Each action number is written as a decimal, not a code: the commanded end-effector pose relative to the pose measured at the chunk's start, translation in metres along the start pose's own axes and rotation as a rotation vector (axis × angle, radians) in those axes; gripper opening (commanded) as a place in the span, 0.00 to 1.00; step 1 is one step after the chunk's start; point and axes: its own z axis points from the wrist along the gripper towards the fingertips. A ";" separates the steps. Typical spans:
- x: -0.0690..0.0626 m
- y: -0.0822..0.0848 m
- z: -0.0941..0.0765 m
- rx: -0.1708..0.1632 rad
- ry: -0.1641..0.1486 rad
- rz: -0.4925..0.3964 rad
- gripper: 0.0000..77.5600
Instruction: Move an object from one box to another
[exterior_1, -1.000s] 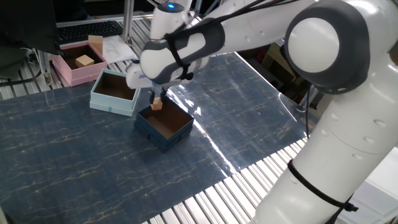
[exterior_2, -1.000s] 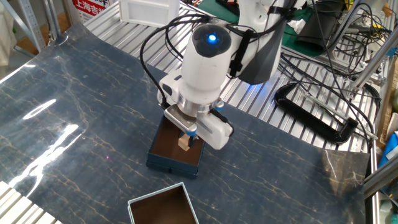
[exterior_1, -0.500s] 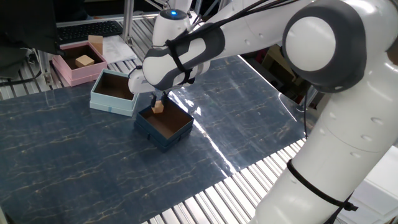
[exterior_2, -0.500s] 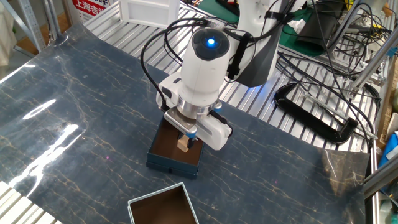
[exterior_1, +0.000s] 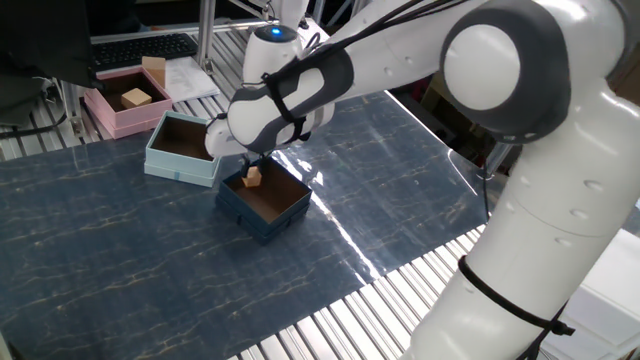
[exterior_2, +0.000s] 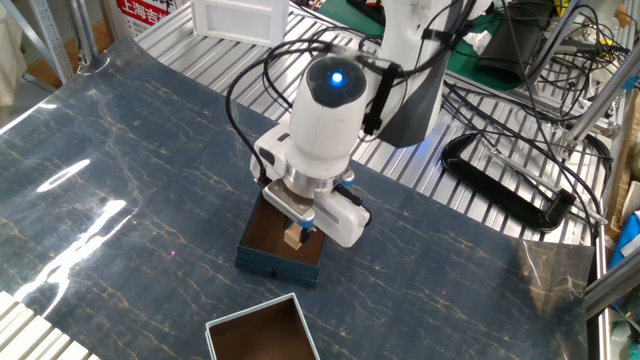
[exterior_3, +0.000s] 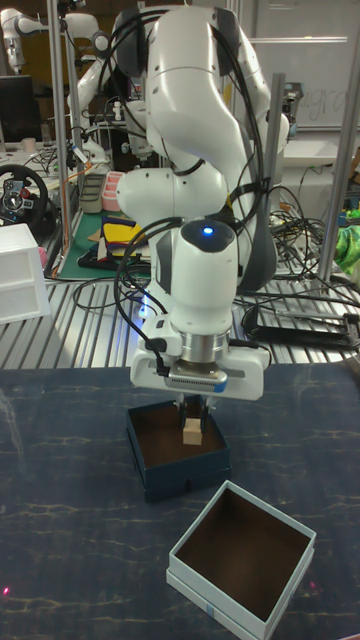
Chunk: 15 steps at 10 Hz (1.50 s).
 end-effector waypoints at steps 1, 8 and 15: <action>-0.004 0.001 0.011 0.003 -0.011 -0.050 0.02; -0.004 0.001 0.013 0.002 -0.016 -0.054 1.00; -0.004 0.001 0.013 0.002 -0.016 -0.054 1.00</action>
